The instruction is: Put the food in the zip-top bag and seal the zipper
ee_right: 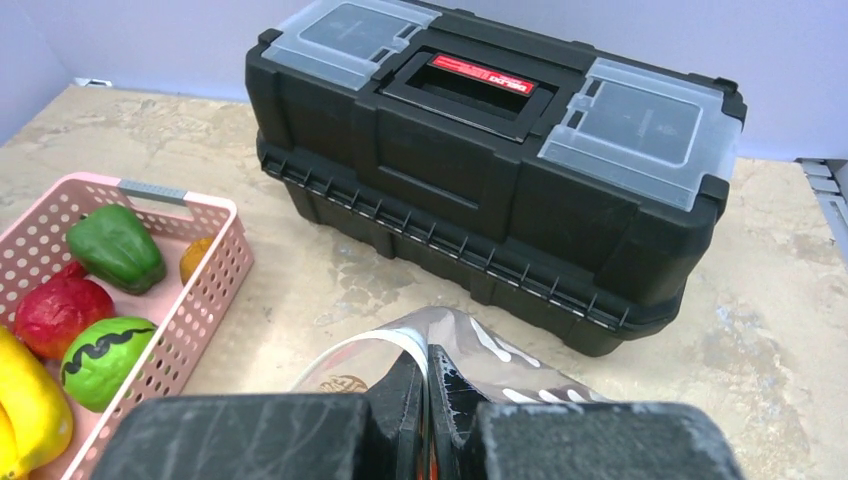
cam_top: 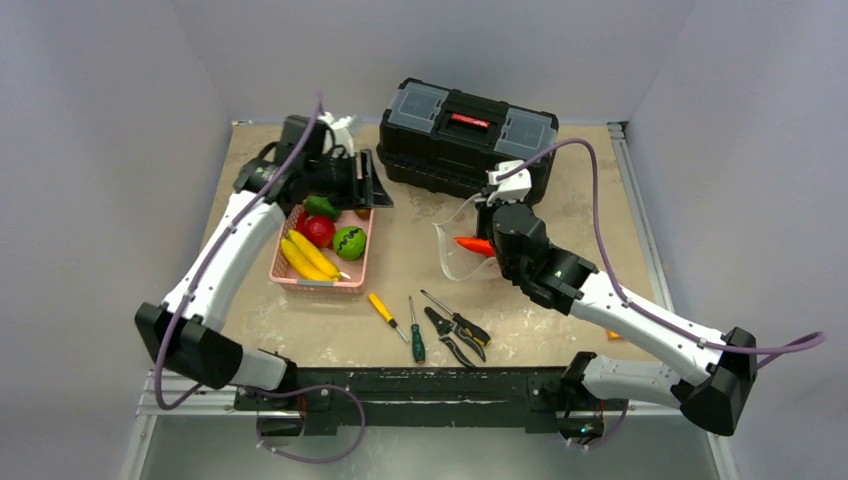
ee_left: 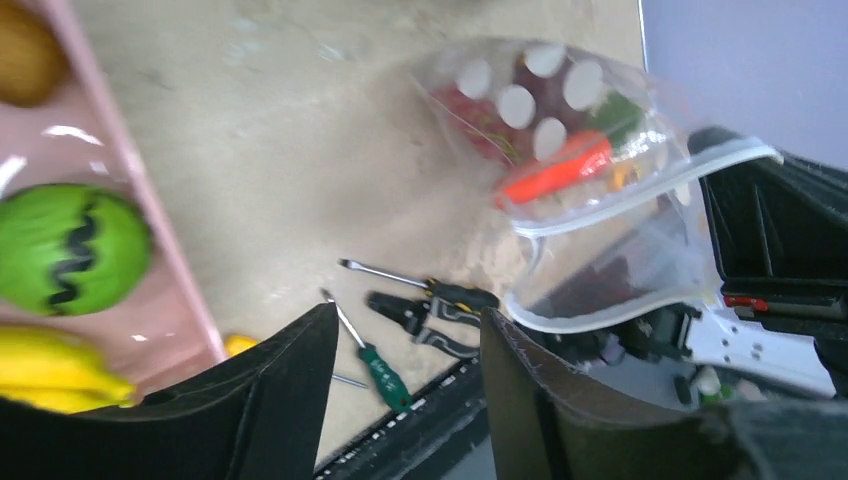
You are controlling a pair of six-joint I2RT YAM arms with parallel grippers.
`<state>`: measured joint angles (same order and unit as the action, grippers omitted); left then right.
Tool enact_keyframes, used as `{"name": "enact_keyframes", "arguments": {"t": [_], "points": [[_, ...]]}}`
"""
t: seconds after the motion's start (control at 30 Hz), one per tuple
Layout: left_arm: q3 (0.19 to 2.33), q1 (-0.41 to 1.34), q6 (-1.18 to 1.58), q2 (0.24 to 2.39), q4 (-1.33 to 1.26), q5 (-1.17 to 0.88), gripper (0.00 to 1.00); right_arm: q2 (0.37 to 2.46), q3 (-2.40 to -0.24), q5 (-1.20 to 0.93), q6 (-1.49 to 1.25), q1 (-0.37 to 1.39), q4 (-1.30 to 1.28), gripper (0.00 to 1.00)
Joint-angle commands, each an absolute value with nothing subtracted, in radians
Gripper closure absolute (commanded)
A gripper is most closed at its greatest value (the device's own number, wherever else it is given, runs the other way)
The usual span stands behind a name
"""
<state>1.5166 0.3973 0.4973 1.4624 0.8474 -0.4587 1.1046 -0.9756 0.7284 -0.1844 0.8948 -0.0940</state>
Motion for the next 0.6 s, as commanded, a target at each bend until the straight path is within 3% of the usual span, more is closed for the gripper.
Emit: {"name": "enact_keyframes", "arguments": {"t": [0.0, 0.07, 0.17, 0.27, 0.37, 0.57], "points": [[1.492, 0.275, 0.378, 1.35, 0.871, -0.318, 0.44, 1.081, -0.956, 0.682, -0.2, 0.896, -0.028, 1.0], [1.493, 0.218, 0.353, 1.366, 0.891, -0.26, 0.28, 1.094, -0.953, 0.666, -0.198, 0.896, -0.007, 1.0], [1.505, 0.152, 0.362, 1.434, 0.9, -0.187, 0.17, 1.127, -0.964, 0.651, -0.201, 0.896, -0.006, 1.0], [1.525, 0.134, 0.37, 1.516, 0.876, -0.126, 0.15, 1.146, -0.966, 0.627, -0.209, 0.896, 0.025, 1.0], [1.601, 0.119, 0.38, 1.648, 0.884, -0.123, 0.2, 1.155, -0.966, 0.606, -0.217, 0.896, 0.035, 1.0], [1.776, 0.113, 0.399, 1.857, 0.966, 0.071, 0.25, 1.147, -0.966, 0.612, -0.228, 0.896, 0.033, 1.0]]}}
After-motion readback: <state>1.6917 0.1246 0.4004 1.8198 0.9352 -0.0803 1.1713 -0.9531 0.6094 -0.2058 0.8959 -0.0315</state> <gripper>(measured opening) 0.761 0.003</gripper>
